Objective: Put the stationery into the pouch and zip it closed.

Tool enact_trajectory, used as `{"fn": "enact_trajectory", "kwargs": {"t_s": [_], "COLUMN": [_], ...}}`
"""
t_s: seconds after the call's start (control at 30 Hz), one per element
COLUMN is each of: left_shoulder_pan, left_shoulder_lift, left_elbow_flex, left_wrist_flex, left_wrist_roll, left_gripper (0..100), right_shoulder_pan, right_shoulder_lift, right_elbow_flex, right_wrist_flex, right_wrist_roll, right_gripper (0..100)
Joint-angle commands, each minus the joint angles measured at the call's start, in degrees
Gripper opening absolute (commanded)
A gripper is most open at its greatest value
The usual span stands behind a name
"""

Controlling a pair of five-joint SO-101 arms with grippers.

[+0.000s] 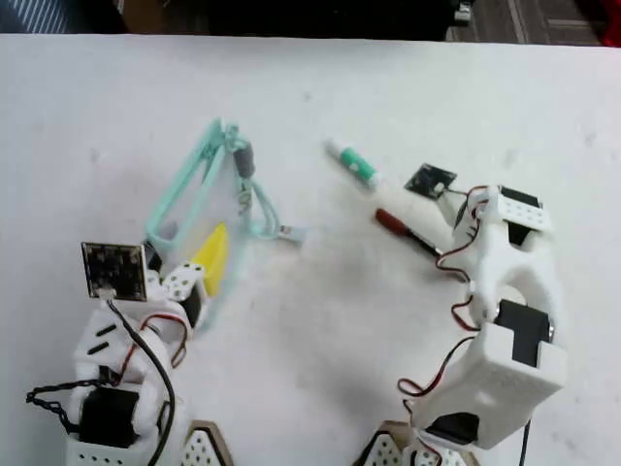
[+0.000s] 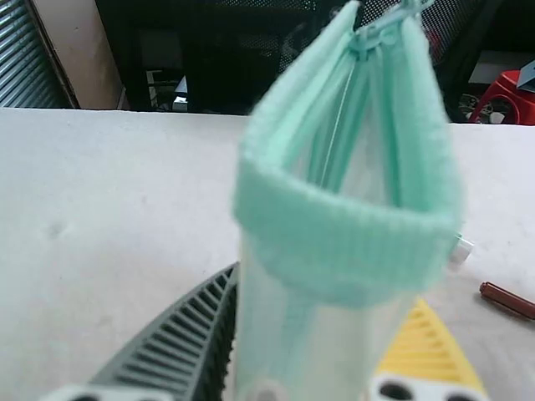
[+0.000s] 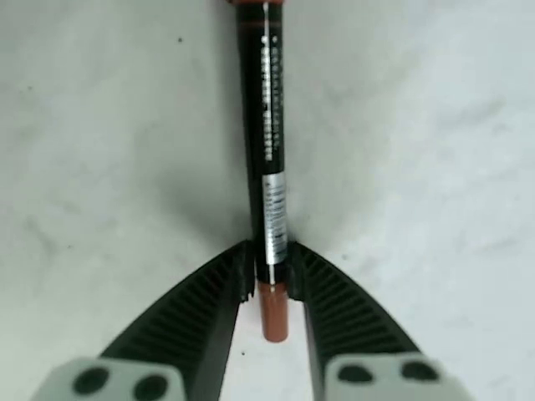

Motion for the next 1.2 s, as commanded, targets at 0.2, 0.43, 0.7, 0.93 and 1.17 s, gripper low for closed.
{"fn": "enact_trajectory", "kwargs": {"t_s": [0.2, 0.43, 0.7, 0.93, 1.17], "left_shoulder_pan": [0.7, 0.7, 0.7, 0.7, 0.7], "left_shoulder_lift": [0.4, 0.4, 0.4, 0.4, 0.4], "left_elbow_flex": [-0.6, -0.6, -0.6, -0.6, -0.6], "left_wrist_flex": [-1.3, -1.4, -1.3, -1.3, -1.3], "left_wrist_roll": [-0.4, -0.4, -0.4, -0.4, -0.4], "left_gripper": [24, 24, 24, 24, 24], "right_shoulder_pan": [0.1, -11.1, -17.0, -17.3, -17.0], "right_shoulder_lift": [-4.4, -12.8, -12.4, -4.2, 1.4], "right_elbow_flex": [-1.1, -1.1, -1.4, -1.8, -1.8], "right_wrist_flex": [3.2, 8.7, 0.3, -4.3, -9.2], "right_wrist_roll": [0.6, -1.5, -14.0, -14.3, -14.6], "right_gripper": [31.8, 27.6, 23.5, 23.4, 23.4]}}
